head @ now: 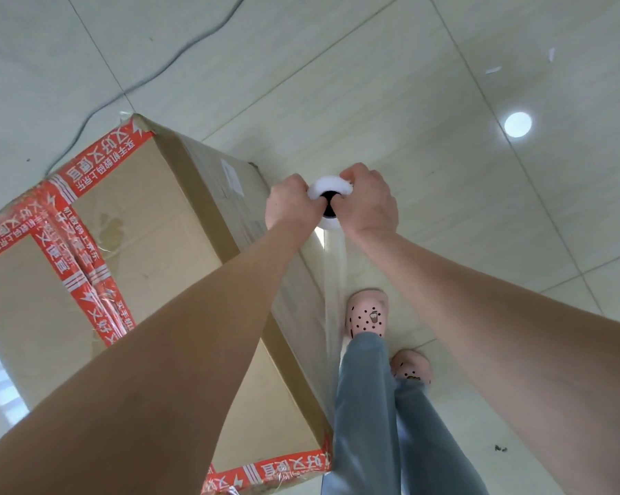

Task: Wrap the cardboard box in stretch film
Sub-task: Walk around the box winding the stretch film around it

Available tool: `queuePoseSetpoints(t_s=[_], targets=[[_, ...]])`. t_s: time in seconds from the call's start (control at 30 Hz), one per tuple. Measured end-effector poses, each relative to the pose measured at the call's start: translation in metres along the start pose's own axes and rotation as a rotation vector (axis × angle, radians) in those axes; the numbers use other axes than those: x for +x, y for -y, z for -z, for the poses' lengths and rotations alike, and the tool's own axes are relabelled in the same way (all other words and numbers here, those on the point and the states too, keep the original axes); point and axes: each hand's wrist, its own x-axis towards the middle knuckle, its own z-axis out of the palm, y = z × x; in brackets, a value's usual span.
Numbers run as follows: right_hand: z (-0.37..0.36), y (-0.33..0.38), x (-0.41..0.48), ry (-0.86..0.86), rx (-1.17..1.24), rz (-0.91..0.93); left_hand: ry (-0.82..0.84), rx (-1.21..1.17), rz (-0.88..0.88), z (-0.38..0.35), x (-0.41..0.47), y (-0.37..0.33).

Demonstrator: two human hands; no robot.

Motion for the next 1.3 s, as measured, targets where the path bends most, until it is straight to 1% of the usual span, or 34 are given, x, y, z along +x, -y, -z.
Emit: queuePoseSetpoints(t_s=[0.07,0.13,0.2,0.3,0.47,0.6,0.67,0.8,0.9,1.0,1.1,1.17,1.23,1.3], targets=[[0.0,0.006,0.002,0.017,0.004,-0.054,0.022,-0.124,0.116,0.003,0.003,0.004],[-0.003,0.013,0.004,0.036,0.008,-0.078,0.078,-0.133,0.158,0.008,0.006,0.007],[-0.003,0.019,0.006,0.032,0.013,-0.089,0.091,-0.023,0.077,0.01,0.007,0.005],[-0.004,0.026,0.007,0.025,0.001,-0.089,0.047,0.135,-0.107,0.013,0.008,-0.001],[-0.005,0.026,0.008,0.036,0.039,-0.114,0.07,0.208,-0.155,0.02,0.015,-0.005],[-0.006,0.03,0.013,0.038,0.008,-0.079,0.021,0.37,-0.274,0.017,0.017,-0.007],[-0.004,0.033,0.015,0.054,-0.046,-0.028,-0.001,0.385,-0.275,0.017,0.021,-0.008],[-0.001,0.041,0.025,0.112,-0.216,0.097,0.012,0.316,-0.209,0.027,0.031,-0.011],[0.0,0.054,0.037,0.136,-0.265,0.131,0.012,0.185,-0.086,0.038,0.037,-0.009],[-0.004,0.065,0.048,0.13,-0.164,0.113,-0.026,0.042,0.035,0.046,0.047,-0.004],[-0.012,0.07,0.054,0.137,-0.07,0.054,-0.069,-0.102,0.15,0.054,0.056,0.001],[-0.017,0.072,0.058,0.158,-0.027,0.005,-0.059,-0.236,0.235,0.057,0.06,0.005],[-0.018,0.077,0.064,0.142,-0.034,0.016,-0.009,-0.352,0.303,0.058,0.062,0.006],[-0.016,0.083,0.069,0.133,-0.069,0.025,0.03,-0.339,0.308,0.058,0.063,0.005]])
